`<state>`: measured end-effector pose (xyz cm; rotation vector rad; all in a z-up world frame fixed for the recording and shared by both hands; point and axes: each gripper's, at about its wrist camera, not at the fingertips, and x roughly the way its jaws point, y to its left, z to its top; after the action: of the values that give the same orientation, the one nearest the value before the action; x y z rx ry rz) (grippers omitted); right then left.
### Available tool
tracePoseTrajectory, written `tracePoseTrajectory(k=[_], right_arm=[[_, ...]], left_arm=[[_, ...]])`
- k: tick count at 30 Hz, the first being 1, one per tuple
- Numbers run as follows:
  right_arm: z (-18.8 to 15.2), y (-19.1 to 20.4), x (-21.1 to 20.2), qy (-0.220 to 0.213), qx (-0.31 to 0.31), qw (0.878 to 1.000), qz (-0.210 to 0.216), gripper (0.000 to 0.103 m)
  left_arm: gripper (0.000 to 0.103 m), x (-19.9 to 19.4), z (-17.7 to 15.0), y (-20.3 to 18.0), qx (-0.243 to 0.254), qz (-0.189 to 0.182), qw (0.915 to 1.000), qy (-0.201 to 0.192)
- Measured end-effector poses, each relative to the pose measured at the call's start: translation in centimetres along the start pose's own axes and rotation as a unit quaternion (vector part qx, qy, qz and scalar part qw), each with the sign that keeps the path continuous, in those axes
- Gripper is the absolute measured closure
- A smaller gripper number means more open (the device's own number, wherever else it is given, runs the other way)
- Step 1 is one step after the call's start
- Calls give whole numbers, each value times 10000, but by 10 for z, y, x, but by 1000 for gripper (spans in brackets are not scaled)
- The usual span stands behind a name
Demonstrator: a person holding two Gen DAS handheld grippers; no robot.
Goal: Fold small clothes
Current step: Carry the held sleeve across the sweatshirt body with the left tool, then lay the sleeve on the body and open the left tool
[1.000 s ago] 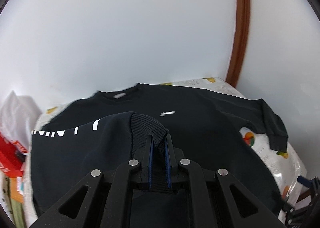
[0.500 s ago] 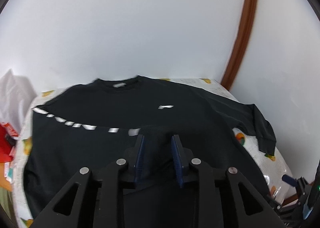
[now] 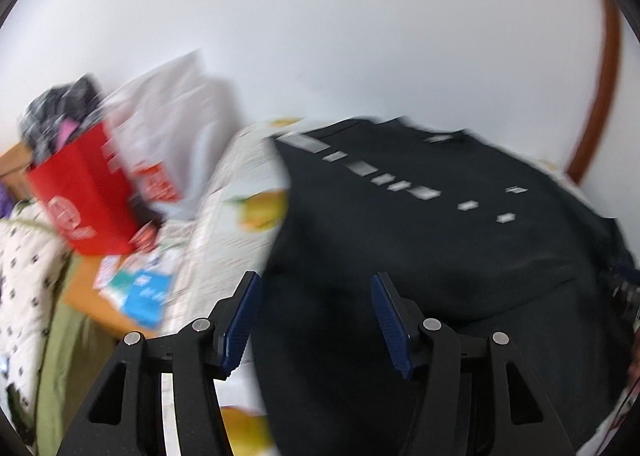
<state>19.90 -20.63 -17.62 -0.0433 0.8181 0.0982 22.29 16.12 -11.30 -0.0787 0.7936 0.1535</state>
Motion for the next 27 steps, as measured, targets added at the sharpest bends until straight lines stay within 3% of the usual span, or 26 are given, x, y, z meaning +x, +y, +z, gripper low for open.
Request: tracePoseTrajectory(k=[6, 9, 13, 14, 17, 18, 19, 20, 22, 27], right_arm=[[25, -8, 62, 428, 130, 9989, -145, 18], [31, -13, 89, 641, 234, 9976, -140, 20], [38, -16, 108, 677, 456, 9966, 61, 23], [40, -16, 112, 665, 513, 9964, 97, 28], [50, -13, 118, 612, 546, 9962, 308, 45], [52, -10, 120, 617, 500, 9964, 307, 49], [56, -6, 122, 606, 394, 9968, 355, 61], [58, -3, 123, 603, 286, 9967, 463, 75], [63, 1, 120, 577, 197, 9959, 670, 86], [93, -12, 92, -290, 105, 9984, 477, 87]], left_arm=[[49, 38, -12, 43, -50, 298, 9987, 405], [49, 56, -8, 38, 126, 204, 9986, 477], [50, 76, -2, 22, 510, 437, 9970, 378], [51, 82, 1, 19, 545, 467, 9968, 362], [69, 94, 5, 13, 538, 367, 9973, 327], [85, 97, 6, 11, 513, 264, 9977, 362], [91, 100, 6, 11, 475, 165, 9978, 424], [91, 101, 6, 12, 414, 183, 9982, 386], [93, 102, 6, 15, 365, 208, 9985, 353], [94, 103, 4, 30, 111, 134, 9990, 416]])
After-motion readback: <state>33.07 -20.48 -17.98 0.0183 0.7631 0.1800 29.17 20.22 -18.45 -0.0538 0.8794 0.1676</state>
